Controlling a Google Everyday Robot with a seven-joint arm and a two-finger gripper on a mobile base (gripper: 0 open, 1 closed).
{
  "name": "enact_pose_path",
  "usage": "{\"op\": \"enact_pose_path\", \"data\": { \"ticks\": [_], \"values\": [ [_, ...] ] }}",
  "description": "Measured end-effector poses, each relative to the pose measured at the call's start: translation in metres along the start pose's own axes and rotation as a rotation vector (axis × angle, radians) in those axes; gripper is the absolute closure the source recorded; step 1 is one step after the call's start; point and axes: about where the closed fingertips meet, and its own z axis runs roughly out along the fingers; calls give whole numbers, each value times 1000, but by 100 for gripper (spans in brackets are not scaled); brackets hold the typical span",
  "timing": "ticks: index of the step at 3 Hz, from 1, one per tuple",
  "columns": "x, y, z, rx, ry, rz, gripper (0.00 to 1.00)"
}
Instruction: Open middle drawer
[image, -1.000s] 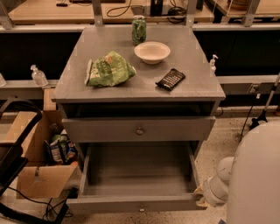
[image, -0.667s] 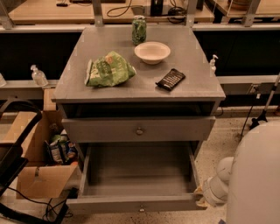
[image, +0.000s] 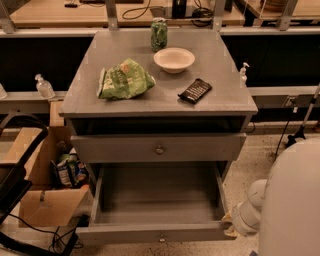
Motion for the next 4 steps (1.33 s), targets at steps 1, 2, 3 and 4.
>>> {"op": "enact_pose_path", "data": {
  "ticks": [1, 2, 3, 4],
  "values": [
    [0, 0, 0, 0, 0, 0, 74],
    [0, 0, 0, 0, 0, 0, 50],
    [0, 0, 0, -1, 0, 0, 19],
    [-1, 1, 0, -2, -1, -1, 0]
  ]
}}
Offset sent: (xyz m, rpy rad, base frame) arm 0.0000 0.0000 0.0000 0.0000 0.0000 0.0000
